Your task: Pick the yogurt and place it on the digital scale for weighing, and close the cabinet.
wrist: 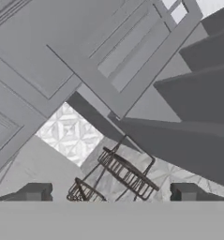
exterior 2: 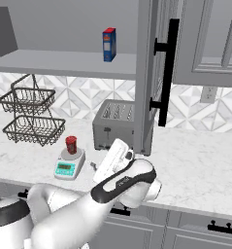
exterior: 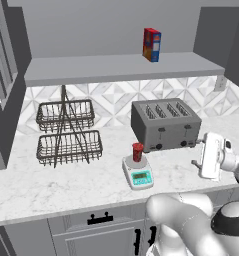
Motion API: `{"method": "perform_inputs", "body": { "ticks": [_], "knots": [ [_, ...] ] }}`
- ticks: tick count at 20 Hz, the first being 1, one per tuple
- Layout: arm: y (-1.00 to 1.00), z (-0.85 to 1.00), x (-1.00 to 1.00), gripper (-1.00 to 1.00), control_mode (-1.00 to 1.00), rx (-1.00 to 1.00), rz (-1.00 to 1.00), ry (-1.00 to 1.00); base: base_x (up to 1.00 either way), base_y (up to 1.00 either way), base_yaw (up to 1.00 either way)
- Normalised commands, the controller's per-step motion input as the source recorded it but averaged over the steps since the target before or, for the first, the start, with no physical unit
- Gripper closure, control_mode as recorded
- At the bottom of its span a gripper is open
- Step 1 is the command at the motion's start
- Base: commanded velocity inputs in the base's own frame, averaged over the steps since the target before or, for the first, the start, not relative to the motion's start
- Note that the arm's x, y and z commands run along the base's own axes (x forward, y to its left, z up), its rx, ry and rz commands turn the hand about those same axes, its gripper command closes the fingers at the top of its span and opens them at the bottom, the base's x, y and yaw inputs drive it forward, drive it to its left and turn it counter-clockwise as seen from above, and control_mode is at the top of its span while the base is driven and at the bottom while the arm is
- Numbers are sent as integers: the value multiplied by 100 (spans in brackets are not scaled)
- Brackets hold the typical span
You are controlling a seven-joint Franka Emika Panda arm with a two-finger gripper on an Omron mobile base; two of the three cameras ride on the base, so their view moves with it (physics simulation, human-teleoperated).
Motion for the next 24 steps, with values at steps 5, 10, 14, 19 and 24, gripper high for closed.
{"method": "perform_inputs", "body": {
  "ticks": [5,10,14,19,24],
  "knots": [
    [-92,50,-37,-100,-100,15,0,-34,0,0,0],
    [-92,47,-27,-100,-100,16,0,-26,0,0,0],
    [-88,41,-21,-100,-100,16,0,-23,0,0,0],
    [-88,24,-8,-100,-100,16,0,-16,0,0,0],
    [-84,10,-5,-100,-100,13,0,-3,0,0,0]
  ]
}}
